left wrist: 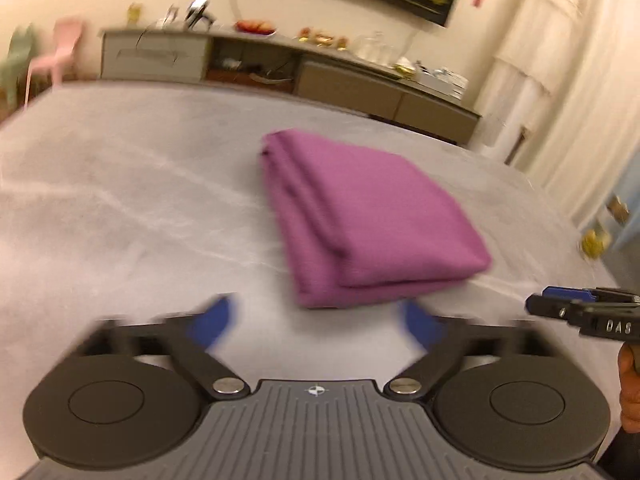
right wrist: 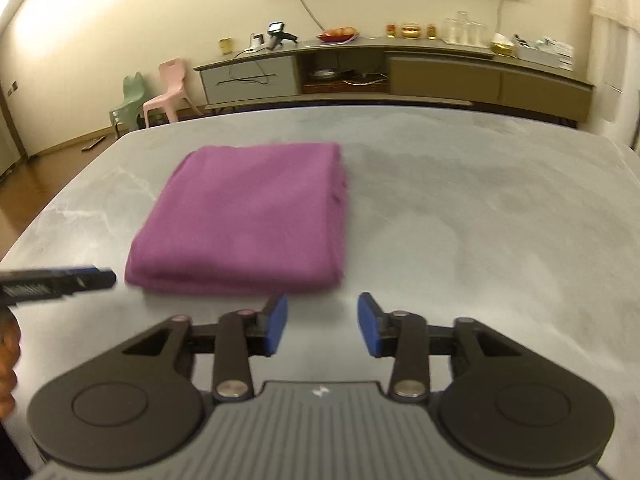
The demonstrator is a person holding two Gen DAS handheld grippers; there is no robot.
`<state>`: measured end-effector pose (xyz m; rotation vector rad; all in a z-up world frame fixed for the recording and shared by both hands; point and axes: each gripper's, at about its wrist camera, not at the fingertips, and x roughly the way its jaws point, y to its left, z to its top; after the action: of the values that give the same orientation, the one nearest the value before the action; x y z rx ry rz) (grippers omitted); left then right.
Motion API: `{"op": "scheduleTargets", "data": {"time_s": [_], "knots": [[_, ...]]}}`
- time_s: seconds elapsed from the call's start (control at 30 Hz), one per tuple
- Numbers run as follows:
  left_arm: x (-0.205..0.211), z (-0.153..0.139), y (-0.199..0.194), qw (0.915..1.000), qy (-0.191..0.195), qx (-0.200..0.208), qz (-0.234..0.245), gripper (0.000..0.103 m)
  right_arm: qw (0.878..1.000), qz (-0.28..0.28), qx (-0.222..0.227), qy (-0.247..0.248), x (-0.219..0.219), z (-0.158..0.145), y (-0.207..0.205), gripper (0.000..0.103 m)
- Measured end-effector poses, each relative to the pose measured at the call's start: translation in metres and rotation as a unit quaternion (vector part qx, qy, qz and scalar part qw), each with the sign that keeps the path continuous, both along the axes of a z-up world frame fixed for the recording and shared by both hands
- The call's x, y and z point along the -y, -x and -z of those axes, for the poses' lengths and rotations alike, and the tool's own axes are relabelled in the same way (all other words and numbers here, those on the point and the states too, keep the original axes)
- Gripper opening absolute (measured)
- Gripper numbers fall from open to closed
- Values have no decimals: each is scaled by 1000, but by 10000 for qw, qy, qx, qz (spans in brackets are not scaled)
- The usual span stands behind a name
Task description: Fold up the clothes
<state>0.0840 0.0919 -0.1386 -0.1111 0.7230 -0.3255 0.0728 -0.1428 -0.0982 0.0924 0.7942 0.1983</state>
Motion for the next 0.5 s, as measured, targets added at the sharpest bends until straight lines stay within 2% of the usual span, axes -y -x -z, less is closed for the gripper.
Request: {"op": "scheduleTargets", "data": {"time_s": [0.07, 0.13, 0.23, 0.33, 0.5], "knots": [[24, -3, 12, 9997, -222, -73, 47, 102, 9998, -132, 87, 123, -1, 2, 17, 67], [44, -1, 19, 9988, -363, -329, -2, 102, 9990, -243, 221, 306, -4, 7, 24, 71], [70, 8, 28, 9960, -620, -640, -45, 102, 9984, -295, 360, 316, -5, 16, 30, 71], [84, 10, 36, 9939, -893, -630, -165, 102, 9987, -349, 363, 98, 1, 22, 35, 71], [96, 7, 47, 9914, -1127, -551, -374, 102, 9977, -471, 394, 289, -5, 21, 44, 73]]}}
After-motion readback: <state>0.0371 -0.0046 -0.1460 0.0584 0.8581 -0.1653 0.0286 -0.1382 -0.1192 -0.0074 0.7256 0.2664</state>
